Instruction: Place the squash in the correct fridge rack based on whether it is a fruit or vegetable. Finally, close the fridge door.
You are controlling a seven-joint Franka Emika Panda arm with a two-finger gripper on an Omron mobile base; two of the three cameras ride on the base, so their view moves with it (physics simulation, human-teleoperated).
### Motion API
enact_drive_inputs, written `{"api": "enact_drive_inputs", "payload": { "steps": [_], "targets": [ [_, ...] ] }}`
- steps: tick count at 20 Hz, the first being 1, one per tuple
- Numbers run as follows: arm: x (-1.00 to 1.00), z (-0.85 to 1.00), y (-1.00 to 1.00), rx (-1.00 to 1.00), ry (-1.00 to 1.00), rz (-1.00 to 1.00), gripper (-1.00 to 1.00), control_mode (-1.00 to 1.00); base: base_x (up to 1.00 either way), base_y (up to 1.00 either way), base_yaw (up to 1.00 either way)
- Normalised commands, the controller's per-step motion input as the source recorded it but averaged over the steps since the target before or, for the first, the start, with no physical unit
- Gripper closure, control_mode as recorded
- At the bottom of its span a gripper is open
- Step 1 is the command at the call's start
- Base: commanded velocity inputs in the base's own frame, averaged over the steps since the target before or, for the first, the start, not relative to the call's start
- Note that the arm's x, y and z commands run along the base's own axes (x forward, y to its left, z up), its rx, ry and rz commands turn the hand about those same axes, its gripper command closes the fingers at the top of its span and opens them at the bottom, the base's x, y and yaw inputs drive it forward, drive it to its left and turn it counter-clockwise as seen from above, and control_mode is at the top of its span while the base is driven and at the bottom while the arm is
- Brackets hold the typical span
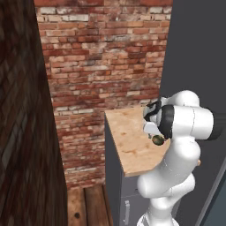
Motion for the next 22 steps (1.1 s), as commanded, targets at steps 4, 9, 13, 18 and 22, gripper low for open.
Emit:
{"api": "enact_drive_inputs", "payload": {
  "steps": [4, 9, 13, 18, 22],
  "targets": [
    [-0.12, -0.24, -0.03, 0.0, 0.0, 0.0, -1.0, -1.0, 0.0, 0.0, 0.0],
    [-0.6, -0.26, -0.05, 0.0, -0.02, 0.0, -1.0, -1.0, 0.0, 0.0, 0.0],
    [-0.55, -0.05, 0.0, 0.0, -0.04, 0.0, -1.0, -1.0, 0.0, 0.0, 0.0],
    [-0.22, -0.05, 0.0, 0.0, 0.0, 0.0, 1.0, -1.0, 0.0, 0.0, 0.0],
    [-0.09, -0.02, 0.01, 0.0, 0.0, 0.0, 1.0, -1.0, 0.0, 0.0, 0.0]
  ]
}}
